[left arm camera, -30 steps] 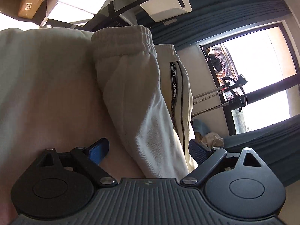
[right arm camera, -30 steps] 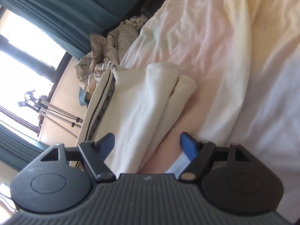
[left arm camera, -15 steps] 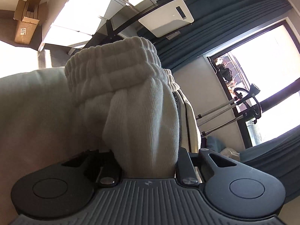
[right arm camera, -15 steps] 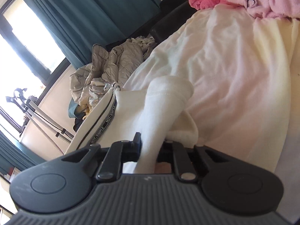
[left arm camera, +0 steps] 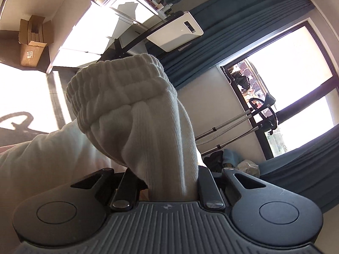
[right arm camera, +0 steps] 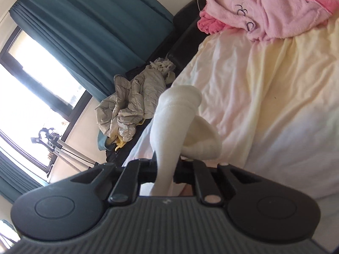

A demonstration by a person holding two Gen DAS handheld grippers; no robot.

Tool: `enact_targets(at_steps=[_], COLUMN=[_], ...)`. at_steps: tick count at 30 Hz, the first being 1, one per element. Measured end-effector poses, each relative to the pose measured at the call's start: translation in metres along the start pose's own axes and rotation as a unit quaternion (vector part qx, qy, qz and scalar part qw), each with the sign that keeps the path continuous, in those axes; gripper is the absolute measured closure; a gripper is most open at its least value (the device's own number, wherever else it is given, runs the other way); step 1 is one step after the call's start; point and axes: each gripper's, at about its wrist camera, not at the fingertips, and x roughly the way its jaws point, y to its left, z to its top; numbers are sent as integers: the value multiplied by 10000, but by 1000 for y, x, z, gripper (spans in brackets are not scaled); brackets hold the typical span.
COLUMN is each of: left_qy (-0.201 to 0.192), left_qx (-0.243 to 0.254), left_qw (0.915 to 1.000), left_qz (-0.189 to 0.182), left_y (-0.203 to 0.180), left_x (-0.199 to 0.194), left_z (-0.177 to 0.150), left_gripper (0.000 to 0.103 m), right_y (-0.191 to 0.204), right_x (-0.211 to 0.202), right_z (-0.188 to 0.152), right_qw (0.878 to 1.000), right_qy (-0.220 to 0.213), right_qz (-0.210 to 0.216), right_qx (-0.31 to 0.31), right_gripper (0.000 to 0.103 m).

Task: Fold clothes

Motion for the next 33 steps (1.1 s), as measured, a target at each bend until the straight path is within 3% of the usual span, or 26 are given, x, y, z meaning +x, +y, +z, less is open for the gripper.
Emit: enact_targets(at_steps=[2, 5, 9, 13, 17, 20, 23, 27, 30, 31, 32, 33], left_qy=[203, 210, 241, 271, 232, -103, -493, -754, -672, -643, -596, -542], left_qx=[190, 484, 354, 618, 1101, 1233, 1347, 1859, 2196, 2324, 2486, 2662], left_qw=[9996, 9982, 9987, 9971, 9922, 9905, 9868, 9768, 9715, 9694, 9661, 9621], left_qz=[86, 282, 290, 354, 531, 596, 747, 748, 586, 462, 355, 255], left_y=[14, 32, 60, 69, 62, 59, 52, 26, -8, -20, -33, -47], left_x=[-6, -5, 5, 5, -8, -35, -68, -98, -103, -103, -100, -96], left_z=[-6, -20, -26, -31, -41, -53, -65, -85, -114, -126, -140, -154], left_gripper=[85, 85, 82, 74, 44, 21, 15, 13, 13, 13, 12, 11], right_y=[-23, -49, -74, -79, -89, -89, -87, -83, -86, -88, -89, -91], right_x=[-15, -25, -25, -15, -1, 4, 10, 14, 19, 20, 20, 19], right_z=[-11, -30, -50, -60, -67, -67, -67, -70, -67, -64, -61, -58], right_qw=[9997, 9983, 9962, 9962, 9966, 9971, 9964, 9978, 9976, 9974, 9964, 9952], right_qy=[157, 346, 253, 237, 314, 293, 215, 42, 0, -7, -15, -23], right_qz=[-80, -338, -373, -448, -264, -97, 67, 64, 307, 360, 325, 293], right_qx=[182, 324, 739, 713, 713, 697, 823, 662, 623, 626, 777, 929], right_gripper=[92, 92, 91, 80, 58, 44, 30, 30, 32, 41, 63, 75])
